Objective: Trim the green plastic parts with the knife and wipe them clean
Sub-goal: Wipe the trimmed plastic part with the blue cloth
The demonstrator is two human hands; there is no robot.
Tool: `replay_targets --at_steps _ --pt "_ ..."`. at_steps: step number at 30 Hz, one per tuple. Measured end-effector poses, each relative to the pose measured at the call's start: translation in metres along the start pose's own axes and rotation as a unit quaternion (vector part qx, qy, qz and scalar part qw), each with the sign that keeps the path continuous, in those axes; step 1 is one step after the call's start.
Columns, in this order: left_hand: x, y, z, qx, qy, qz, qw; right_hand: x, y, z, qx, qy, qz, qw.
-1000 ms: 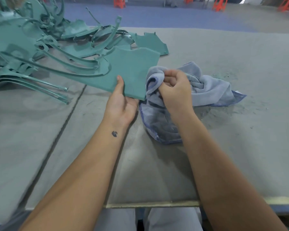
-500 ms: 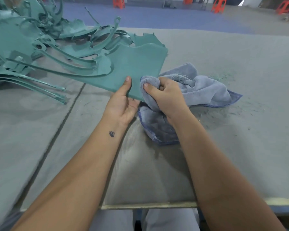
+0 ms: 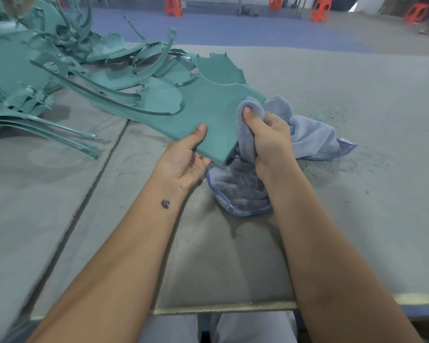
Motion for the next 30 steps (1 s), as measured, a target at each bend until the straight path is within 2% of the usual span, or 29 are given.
replay_targets --at_steps 3,7,11,13,15,18,20,21,24,27,28,30 --pt "0.000 -0.003 0.000 -0.004 0.001 -0.013 1.000 -0.004 -0.003 -0.001 -0.011 0.005 -0.036 0.999" --pt "-0.003 -0.002 -0.001 -0.023 0.009 -0.009 1.000 -0.004 0.000 -0.003 0.023 0.008 -0.091 0.996" --pt "0.002 -0.007 0.001 -0.025 -0.015 -0.020 0.999 -0.006 -0.001 -0.004 0.010 0.024 -0.108 0.994" --pt "0.005 -0.010 0.002 -0.030 -0.014 -0.054 0.998 -0.007 -0.007 -0.004 -0.025 0.029 -0.143 0.989" --pt "0.003 -0.010 0.002 -0.034 0.009 -0.094 0.995 -0.014 -0.015 -0.003 -0.076 0.068 -0.141 0.985" --pt "-0.003 -0.003 -0.001 -0.023 0.035 -0.129 0.991 -0.027 -0.039 0.009 -0.223 0.146 0.007 0.964" --pt "-0.003 0.001 -0.001 -0.015 0.034 -0.109 0.993 -0.017 -0.050 0.020 -0.310 0.111 0.142 0.933" --pt "-0.002 0.002 -0.001 -0.014 0.025 -0.086 0.996 -0.007 -0.050 0.024 -0.321 0.074 0.197 0.923" --pt "0.004 0.008 0.000 -0.012 -0.029 0.009 0.999 0.024 -0.035 0.031 -0.268 -0.092 0.309 0.908" --pt "0.008 0.012 0.007 -0.047 -0.087 0.057 0.993 0.043 -0.018 0.041 -0.233 -0.245 0.368 0.866" --pt "0.007 0.011 0.008 -0.056 -0.075 0.036 0.995 0.044 -0.017 0.041 -0.225 -0.255 0.368 0.866" --pt "-0.001 0.012 0.004 -0.025 -0.002 -0.021 0.999 0.038 -0.021 0.034 -0.219 -0.188 0.340 0.895"
Point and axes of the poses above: each hand's wrist, its own z-axis away from the middle knuckle, its own x-axis out of the palm, y = z × x, the point moved 6 cm from there along -z, towards the middle knuckle, and after that the axes turned 2 degrees about z, right-handed, at the moved point
